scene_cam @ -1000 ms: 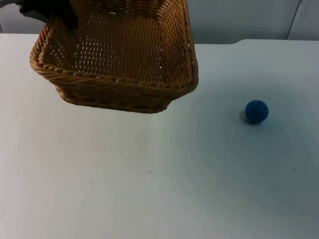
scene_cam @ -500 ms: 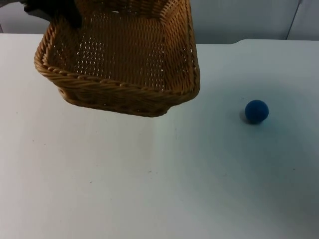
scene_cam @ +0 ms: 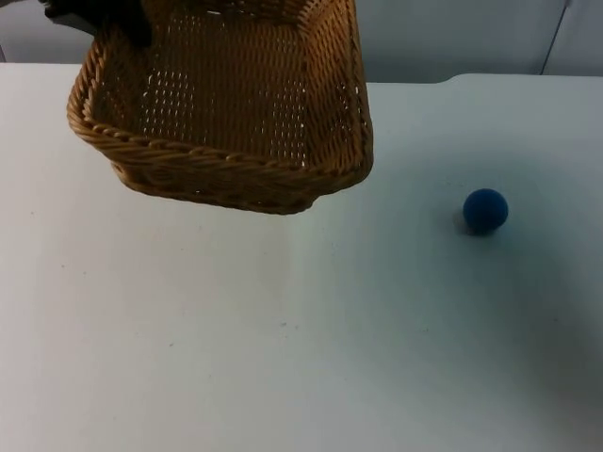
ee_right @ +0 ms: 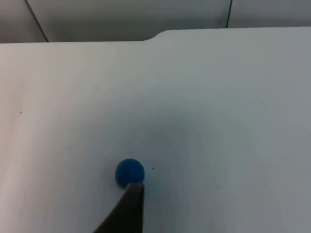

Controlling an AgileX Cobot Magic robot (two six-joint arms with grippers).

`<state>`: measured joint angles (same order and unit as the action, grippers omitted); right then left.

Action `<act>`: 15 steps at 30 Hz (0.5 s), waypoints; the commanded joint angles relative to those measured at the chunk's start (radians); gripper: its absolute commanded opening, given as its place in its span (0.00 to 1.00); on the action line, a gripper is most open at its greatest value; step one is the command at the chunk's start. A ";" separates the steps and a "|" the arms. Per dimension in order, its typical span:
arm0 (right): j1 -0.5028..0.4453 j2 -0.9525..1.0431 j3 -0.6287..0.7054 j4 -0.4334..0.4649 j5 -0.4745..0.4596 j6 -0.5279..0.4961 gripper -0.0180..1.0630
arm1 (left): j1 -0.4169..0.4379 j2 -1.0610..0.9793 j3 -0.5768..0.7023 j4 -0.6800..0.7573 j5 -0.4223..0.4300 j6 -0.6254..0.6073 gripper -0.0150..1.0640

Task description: Pick up the basket with the left hand and place the ball into the basket with the right hand.

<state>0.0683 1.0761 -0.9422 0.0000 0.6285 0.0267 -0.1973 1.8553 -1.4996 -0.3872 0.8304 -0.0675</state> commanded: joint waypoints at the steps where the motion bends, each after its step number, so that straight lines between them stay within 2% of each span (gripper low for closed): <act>1: 0.031 0.071 -0.046 0.000 -0.031 -0.008 0.95 | -0.005 -0.017 0.000 -0.005 -0.021 -0.018 0.01; 4: 0.082 0.155 -0.090 -0.016 -0.035 -0.001 0.95 | -0.005 -0.017 0.000 -0.003 -0.021 -0.018 0.01; 9: 0.193 0.376 -0.201 -0.205 -0.045 0.189 0.95 | -0.005 -0.017 0.000 -0.001 -0.015 -0.019 0.01; 15: 0.200 0.528 -0.243 -0.204 -0.108 0.213 0.95 | -0.005 -0.017 0.000 -0.001 -0.010 -0.019 0.01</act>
<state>0.2644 1.5759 -1.1714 -0.1902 0.5497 0.2266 -0.1973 1.8553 -1.4996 -0.3695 0.8281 -0.0779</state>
